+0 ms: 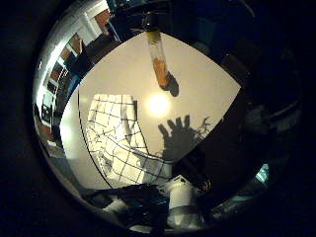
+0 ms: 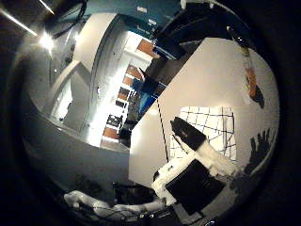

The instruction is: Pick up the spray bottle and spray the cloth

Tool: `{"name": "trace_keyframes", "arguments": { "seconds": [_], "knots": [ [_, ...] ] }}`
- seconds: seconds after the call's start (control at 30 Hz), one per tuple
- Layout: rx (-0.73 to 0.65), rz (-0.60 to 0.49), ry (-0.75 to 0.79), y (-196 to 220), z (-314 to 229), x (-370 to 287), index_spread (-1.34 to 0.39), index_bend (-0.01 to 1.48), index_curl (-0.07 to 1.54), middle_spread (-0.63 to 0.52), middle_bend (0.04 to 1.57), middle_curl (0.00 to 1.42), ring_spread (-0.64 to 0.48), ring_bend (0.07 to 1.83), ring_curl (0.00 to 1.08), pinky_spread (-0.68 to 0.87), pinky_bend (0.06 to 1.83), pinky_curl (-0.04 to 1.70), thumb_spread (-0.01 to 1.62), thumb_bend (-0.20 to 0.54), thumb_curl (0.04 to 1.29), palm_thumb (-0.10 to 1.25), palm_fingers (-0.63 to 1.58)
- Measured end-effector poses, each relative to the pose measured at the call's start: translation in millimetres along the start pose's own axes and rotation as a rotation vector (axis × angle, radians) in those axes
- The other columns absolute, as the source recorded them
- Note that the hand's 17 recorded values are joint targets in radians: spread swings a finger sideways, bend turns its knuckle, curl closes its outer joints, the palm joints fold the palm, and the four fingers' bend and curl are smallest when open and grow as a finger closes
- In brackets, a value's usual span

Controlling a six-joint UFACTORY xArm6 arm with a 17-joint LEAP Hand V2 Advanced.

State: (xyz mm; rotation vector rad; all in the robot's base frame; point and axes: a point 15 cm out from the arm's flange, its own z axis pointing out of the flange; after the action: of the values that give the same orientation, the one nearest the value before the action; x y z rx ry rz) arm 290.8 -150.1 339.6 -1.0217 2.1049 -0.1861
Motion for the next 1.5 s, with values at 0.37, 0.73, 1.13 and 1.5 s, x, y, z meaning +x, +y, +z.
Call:
{"name": "trace_keyframes", "arguments": {
  "seconds": [0.37, 0.73, 1.13, 1.5],
  "knots": [
    [0.175, 0.088, -0.056, -14, 10, 52, -0.14, 0.14, 0.25, 0.19, 0.23, 0.35, 0.23, 0.40, 0.29, 0.37, 0.36, 0.32, 1.05, -0.022, 0.42, 0.77, 0.16],
    [0.206, 0.187, -0.120, -18, 35, 90, -0.10, 0.15, 0.25, 0.20, 0.25, 0.36, 0.23, 0.45, 0.29, 0.38, 0.40, 0.32, 1.07, -0.024, 0.42, 0.74, 0.13],
    [0.158, 0.253, -0.131, -22, 59, 115, -0.10, 0.15, 0.26, 0.20, 0.26, 0.36, 0.23, 0.46, 0.28, 0.37, 0.41, 0.31, 1.08, -0.022, 0.41, 0.71, 0.11],
    [0.116, 0.282, -0.153, -28, 84, 125, -0.09, 0.15, 0.26, 0.20, 0.27, 0.36, 0.23, 0.47, 0.28, 0.38, 0.41, 0.31, 1.08, -0.022, 0.41, 0.71, 0.10]
  ]
}}
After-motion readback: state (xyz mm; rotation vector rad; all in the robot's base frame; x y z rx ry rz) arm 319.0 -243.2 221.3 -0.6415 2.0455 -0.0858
